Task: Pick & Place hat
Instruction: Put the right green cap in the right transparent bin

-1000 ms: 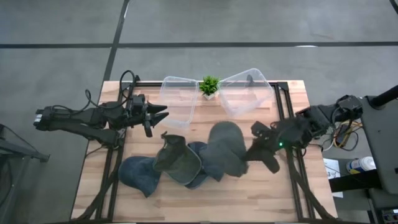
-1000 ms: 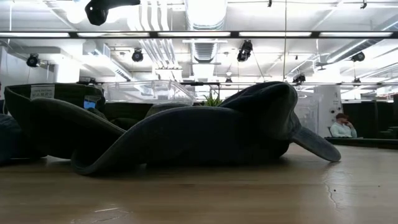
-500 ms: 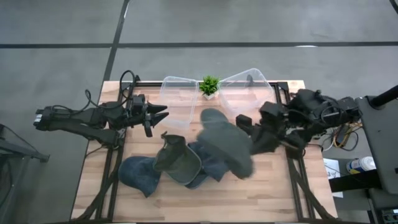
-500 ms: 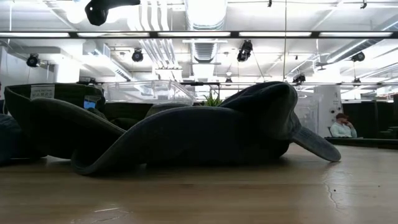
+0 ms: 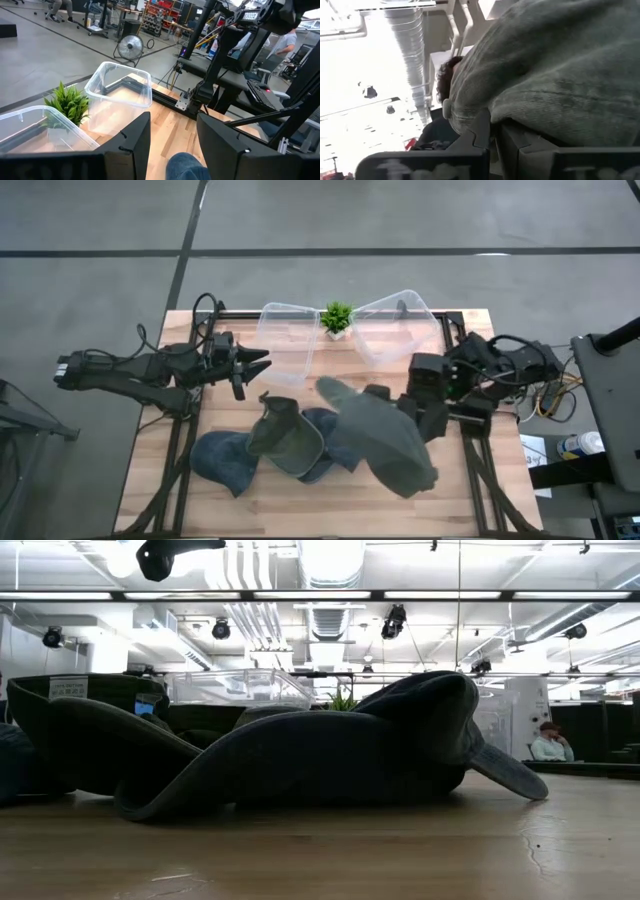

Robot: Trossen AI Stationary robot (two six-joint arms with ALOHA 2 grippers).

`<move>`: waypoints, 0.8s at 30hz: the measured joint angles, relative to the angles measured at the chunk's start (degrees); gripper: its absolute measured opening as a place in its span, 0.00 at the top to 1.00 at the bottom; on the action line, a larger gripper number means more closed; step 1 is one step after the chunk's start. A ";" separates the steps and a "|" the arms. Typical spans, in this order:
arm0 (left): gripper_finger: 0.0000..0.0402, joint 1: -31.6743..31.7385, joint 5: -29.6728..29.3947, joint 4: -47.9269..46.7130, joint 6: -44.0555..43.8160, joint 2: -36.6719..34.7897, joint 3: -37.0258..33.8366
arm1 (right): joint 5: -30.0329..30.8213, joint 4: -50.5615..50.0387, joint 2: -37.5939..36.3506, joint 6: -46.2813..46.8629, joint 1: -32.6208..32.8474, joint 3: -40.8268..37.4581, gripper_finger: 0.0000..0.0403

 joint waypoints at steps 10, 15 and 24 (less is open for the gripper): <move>0.62 -0.01 0.00 -0.02 -0.04 0.00 0.00 | 8.38 -22.38 -1.26 -8.42 -5.82 8.92 0.98; 0.62 -0.02 0.00 -0.05 -0.04 0.12 0.02 | 23.51 -50.12 -4.43 -19.46 -8.45 15.72 0.98; 0.62 -0.02 0.00 -0.05 -0.04 0.64 0.02 | 51.76 -88.34 -7.25 -23.20 -8.77 27.64 0.98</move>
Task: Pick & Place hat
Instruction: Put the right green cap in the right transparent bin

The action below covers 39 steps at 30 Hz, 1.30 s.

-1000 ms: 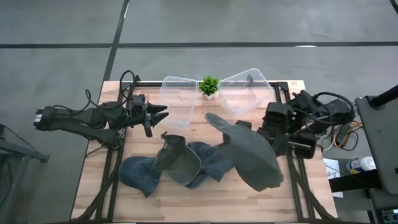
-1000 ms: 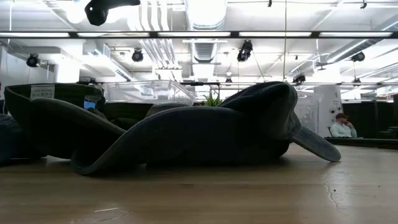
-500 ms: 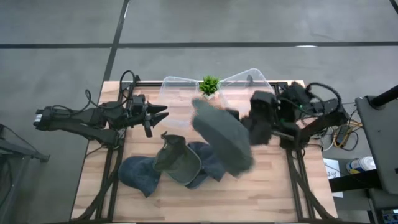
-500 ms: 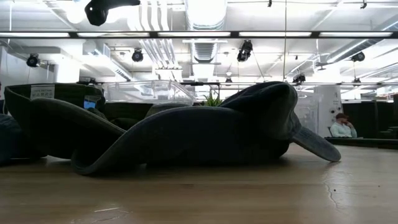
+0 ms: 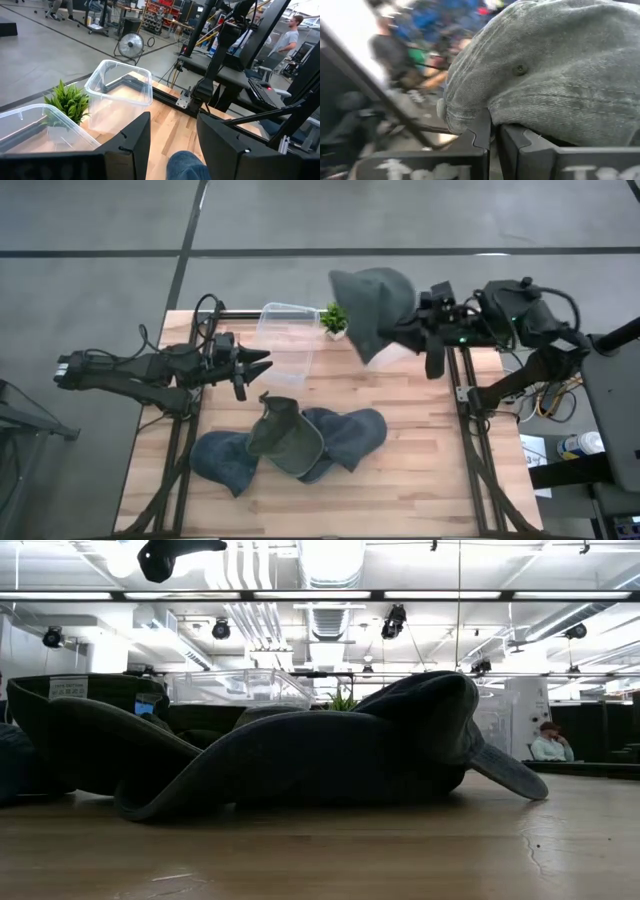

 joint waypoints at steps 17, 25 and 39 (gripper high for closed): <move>0.62 0.00 0.00 0.01 0.20 0.14 0.00 | 3.12 -24.46 -1.41 -1.62 -11.72 0.05 0.98; 0.62 0.00 0.00 0.01 0.22 0.14 0.00 | 2.90 -27.12 -1.50 -6.33 -18.08 -6.44 0.98; 0.62 0.00 0.00 0.01 0.15 0.16 0.00 | -5.89 -21.81 -2.92 -7.19 -30.91 -23.97 0.98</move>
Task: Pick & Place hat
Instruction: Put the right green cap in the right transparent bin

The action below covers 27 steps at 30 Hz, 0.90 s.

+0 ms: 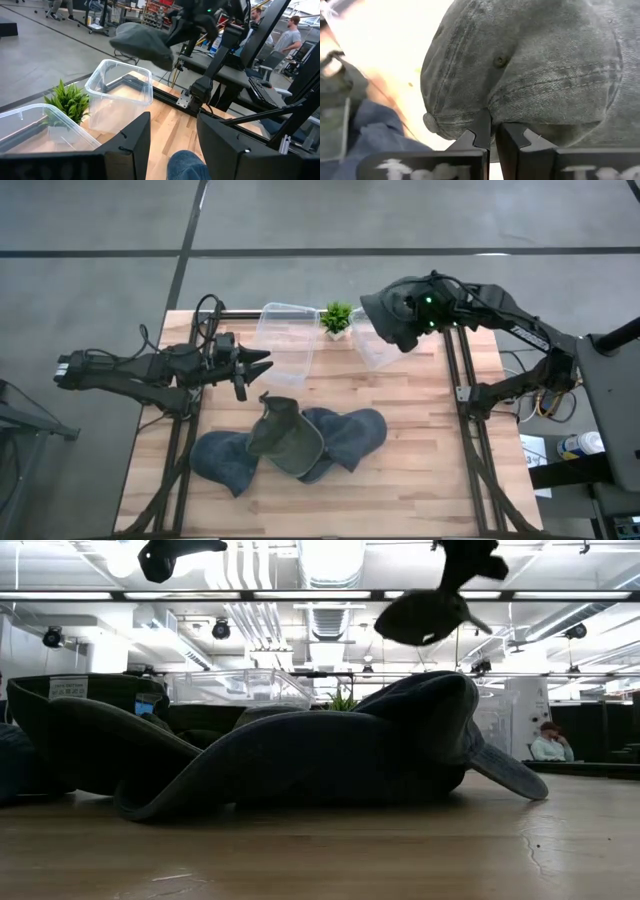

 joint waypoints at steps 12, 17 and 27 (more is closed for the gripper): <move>0.62 0.00 0.00 -0.02 -0.04 0.00 0.00 | -10.00 7.62 0.09 -1.03 -9.01 -10.42 0.98; 0.62 0.00 0.00 -0.02 -0.04 0.00 0.00 | -12.61 8.28 0.09 -1.44 -12.00 -14.44 0.98; 0.62 0.00 0.00 -0.02 0.46 0.00 0.00 | -13.96 16.48 0.12 -0.73 -14.36 -19.43 0.98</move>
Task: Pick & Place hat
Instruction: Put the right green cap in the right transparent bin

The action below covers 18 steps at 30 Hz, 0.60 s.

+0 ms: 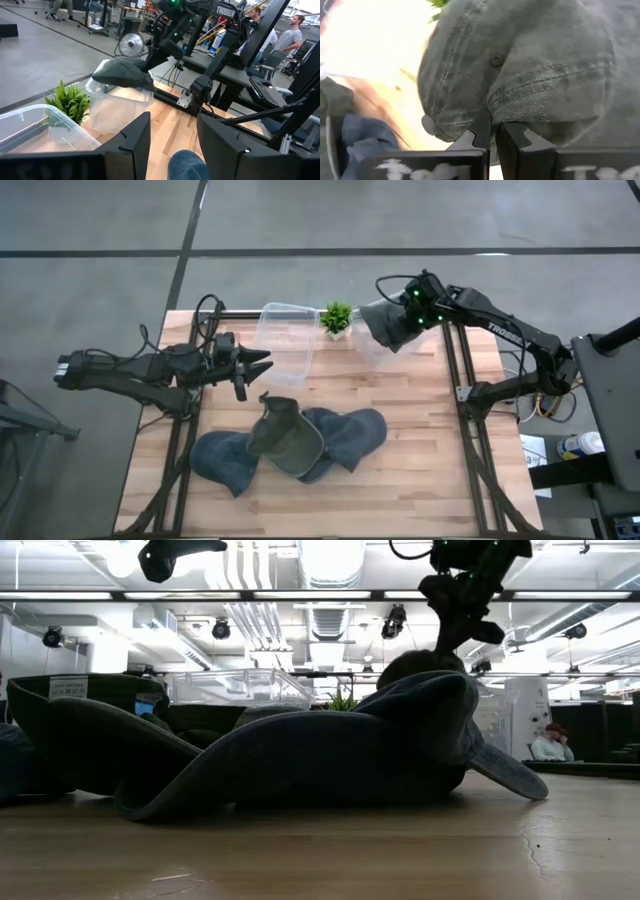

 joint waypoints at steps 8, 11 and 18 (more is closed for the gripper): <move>0.62 0.01 -0.19 -0.01 0.03 0.00 0.00 | 0.08 0.82 2.85 0.14 -0.65 -0.87 0.98; 0.62 0.00 -0.22 -0.01 0.04 0.00 0.00 | 0.12 1.40 4.37 -0.07 -0.60 -0.89 0.98; 0.62 0.01 -0.22 -0.02 0.01 0.00 0.00 | 0.18 0.94 8.02 -1.62 -0.60 -1.00 0.98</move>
